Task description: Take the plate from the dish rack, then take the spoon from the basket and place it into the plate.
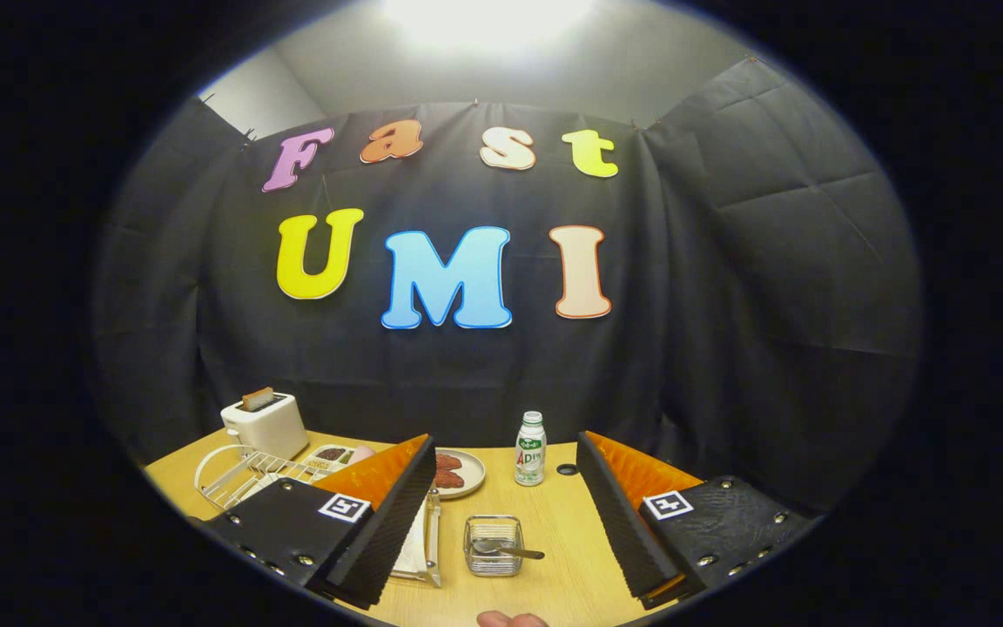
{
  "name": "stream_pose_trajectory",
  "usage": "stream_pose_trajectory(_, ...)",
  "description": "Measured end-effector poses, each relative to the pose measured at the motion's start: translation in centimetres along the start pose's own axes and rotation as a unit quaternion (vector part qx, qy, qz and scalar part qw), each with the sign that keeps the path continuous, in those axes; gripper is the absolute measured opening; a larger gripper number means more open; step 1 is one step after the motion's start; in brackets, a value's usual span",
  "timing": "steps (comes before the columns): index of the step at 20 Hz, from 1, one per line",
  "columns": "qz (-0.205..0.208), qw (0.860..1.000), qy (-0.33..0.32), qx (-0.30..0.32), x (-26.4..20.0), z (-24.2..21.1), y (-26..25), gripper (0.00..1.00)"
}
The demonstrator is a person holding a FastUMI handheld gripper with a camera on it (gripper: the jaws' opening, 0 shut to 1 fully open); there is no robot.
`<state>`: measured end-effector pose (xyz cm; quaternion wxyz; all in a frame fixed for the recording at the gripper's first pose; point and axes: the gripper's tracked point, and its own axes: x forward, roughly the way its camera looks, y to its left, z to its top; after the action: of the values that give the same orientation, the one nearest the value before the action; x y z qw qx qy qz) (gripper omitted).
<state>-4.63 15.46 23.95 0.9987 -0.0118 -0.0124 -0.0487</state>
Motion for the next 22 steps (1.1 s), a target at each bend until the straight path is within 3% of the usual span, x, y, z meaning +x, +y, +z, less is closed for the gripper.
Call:
stream_pose_trajectory(3,-0.002,1.0,0.01,0.003,0.7,0.7,2.1,0.98)
stream_pose_trajectory(6,0.025,0.997,0.071,0.021,1.9,-0.2,5.4,0.98)
stream_pose_trajectory(12,0.038,0.986,0.16,0.033,4.3,-0.8,8.7,0.98)
stream_pose_trajectory(18,0.062,0.948,0.31,-0.015,6.5,-4.1,12.5,0.98)
stream_pose_trajectory(20,0.051,0.937,0.345,-0.039,7.0,-4.9,13.0,0.87)
stream_pose_trajectory(22,0.043,0.924,0.377,-0.052,7.3,-6.4,14.1,0.86)
